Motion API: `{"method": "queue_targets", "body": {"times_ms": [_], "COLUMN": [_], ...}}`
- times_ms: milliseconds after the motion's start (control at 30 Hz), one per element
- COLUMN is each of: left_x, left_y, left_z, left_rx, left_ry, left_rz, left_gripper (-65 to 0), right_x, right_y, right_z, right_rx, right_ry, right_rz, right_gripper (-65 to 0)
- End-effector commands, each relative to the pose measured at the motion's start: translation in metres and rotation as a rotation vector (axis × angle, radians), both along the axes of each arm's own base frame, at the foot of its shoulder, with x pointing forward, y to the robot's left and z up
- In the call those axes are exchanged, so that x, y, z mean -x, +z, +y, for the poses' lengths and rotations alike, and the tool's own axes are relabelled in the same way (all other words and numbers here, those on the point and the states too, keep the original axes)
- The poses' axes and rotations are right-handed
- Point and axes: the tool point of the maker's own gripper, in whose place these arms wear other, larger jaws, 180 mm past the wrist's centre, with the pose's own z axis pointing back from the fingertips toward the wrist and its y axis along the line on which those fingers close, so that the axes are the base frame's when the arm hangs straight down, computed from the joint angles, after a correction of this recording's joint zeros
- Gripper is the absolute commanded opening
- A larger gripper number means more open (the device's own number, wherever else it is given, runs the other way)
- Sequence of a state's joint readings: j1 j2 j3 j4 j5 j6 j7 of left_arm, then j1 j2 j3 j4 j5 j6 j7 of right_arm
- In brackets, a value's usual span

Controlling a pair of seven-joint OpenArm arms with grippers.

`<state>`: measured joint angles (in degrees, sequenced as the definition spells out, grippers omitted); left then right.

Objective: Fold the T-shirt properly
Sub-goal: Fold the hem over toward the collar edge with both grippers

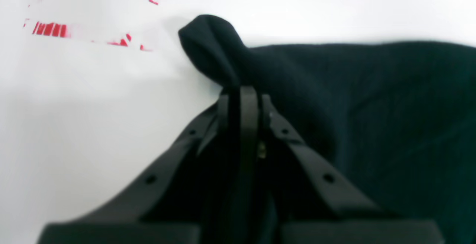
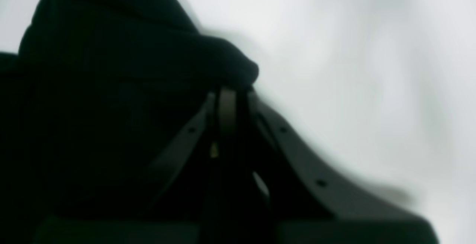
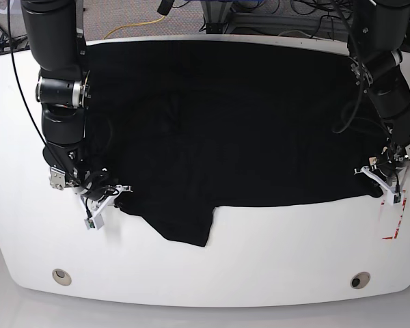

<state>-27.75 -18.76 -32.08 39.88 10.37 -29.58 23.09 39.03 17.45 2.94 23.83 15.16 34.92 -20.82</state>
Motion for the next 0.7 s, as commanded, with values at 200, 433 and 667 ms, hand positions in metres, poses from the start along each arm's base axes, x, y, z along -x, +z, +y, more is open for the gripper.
{"method": "queue_targets", "body": {"times_ms": [200, 433, 667], "left_x": [-0.014, 0.001, 0.022], "left_y": [0.066, 0.079, 0.085], "left_z": [0.007, -0.012, -0.027], "left_rx": [-0.145, -0.210, -0.268], "left_ry": [-0.017, -0.107, -0.155], "left_rz": [-0.131, -0.123, -0.139], "left_gripper": [-65.0, -65.0, -65.0], "right_x": [-0.019, -0.002, 0.027], "right_y": [0.070, 0.097, 0.111], "right_z": [-0.019, -0.022, -0.034], "right_rx": [0.149, 0.300, 0.394], "right_ry": [0.085, 0.168, 0.170], "right_rz": [-0.140, -0.162, -0.163], "right_gripper": [-65.0, -65.0, -65.0]}}
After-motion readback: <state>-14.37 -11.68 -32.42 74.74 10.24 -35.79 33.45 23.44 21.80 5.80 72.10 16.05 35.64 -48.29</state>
